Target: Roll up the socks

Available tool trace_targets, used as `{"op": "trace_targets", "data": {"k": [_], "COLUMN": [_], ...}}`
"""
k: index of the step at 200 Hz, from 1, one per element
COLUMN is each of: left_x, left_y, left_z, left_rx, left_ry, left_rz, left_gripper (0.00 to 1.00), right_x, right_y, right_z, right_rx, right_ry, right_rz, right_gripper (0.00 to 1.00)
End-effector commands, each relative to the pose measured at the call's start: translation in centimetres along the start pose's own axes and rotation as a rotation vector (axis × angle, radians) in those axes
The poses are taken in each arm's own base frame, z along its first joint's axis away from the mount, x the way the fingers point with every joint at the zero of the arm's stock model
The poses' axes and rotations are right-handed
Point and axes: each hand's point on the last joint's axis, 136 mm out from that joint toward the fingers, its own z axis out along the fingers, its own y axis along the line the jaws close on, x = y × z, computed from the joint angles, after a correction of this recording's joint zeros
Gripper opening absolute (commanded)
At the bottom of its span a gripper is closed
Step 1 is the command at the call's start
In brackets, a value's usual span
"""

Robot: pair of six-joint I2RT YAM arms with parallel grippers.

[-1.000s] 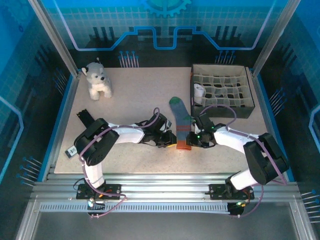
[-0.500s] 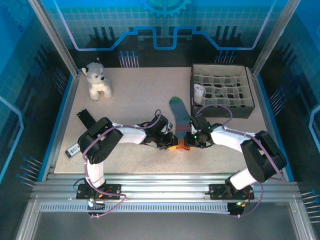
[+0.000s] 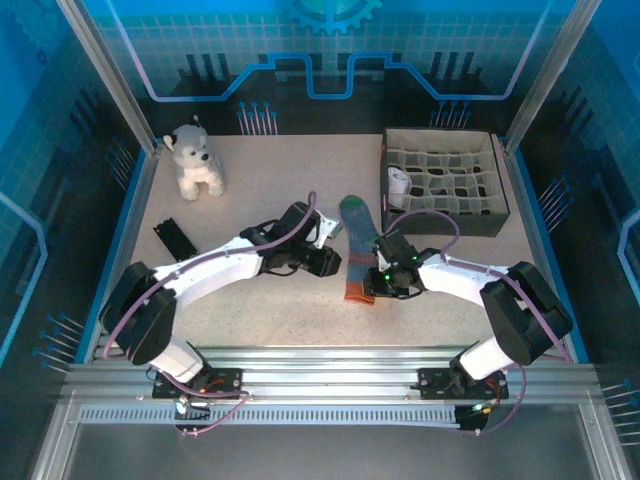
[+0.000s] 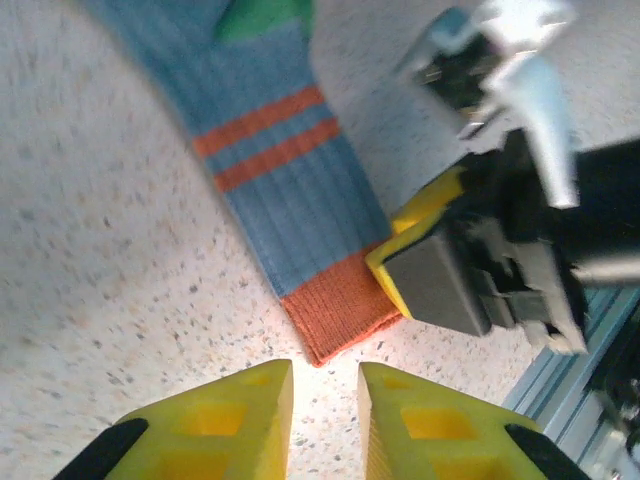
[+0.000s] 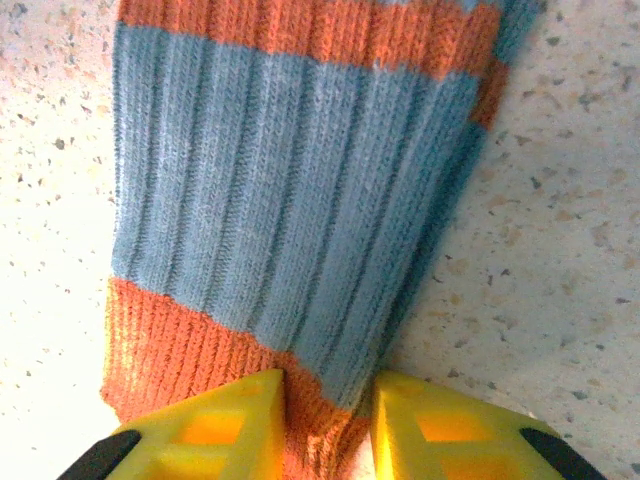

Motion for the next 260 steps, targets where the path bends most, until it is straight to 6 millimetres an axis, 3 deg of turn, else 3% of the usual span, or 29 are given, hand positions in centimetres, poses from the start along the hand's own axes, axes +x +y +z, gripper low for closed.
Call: {"op": "trace_targets", "data": {"k": [1,32,84,117,157,191,217,260], "left_x": [1.0,2.7,4.3,5.1,5.2,4.9,5.1,5.9], "left_y": [-1.3,-2.4,-1.7,-2.4,-2.5,-2.3,-2.4,-2.5], "left_z": [-1.5,-1.7,0.7,2.4,4.2,5.2,5.8,7.2], "left_rx": [0.041,0.115,0.137,0.197,0.19,0.173,0.181,0.204], "left_ry": [-0.012,-0.082,-0.048,-0.005,-0.003,-0.018,-0.015,0.013], "left_rz": [0.473,0.803,0.944,1.013,1.067,1.072,1.073,1.08], "left_gripper": [0.26,0.31,0.34,0.32,0.3,0.3,0.3,0.3], "right_x": [1.5,-0.2,-4.9,-6.4,-6.0,-4.6,-3.8,-3.0], "right_y": [-0.8,-0.1,1.4,1.6,1.7,2.7,2.8,3.2], "right_z": [-0.4,-2.8,-9.2,-11.0,-11.6,-12.7,-13.5,-12.0], "right_rx": [0.042,0.043,0.029,0.042,0.046,0.0,-0.001,0.001], "right_ry": [0.03,-0.039,-0.258,-0.366,-0.457,-0.67,-0.815,-0.743], "right_rz": [-0.017,-0.086,-0.29,-0.493,-0.683,-0.898,-0.959,-1.016], "right_gripper": [0.29,0.33,0.45,0.54,0.56,0.57,0.61,0.61]}}
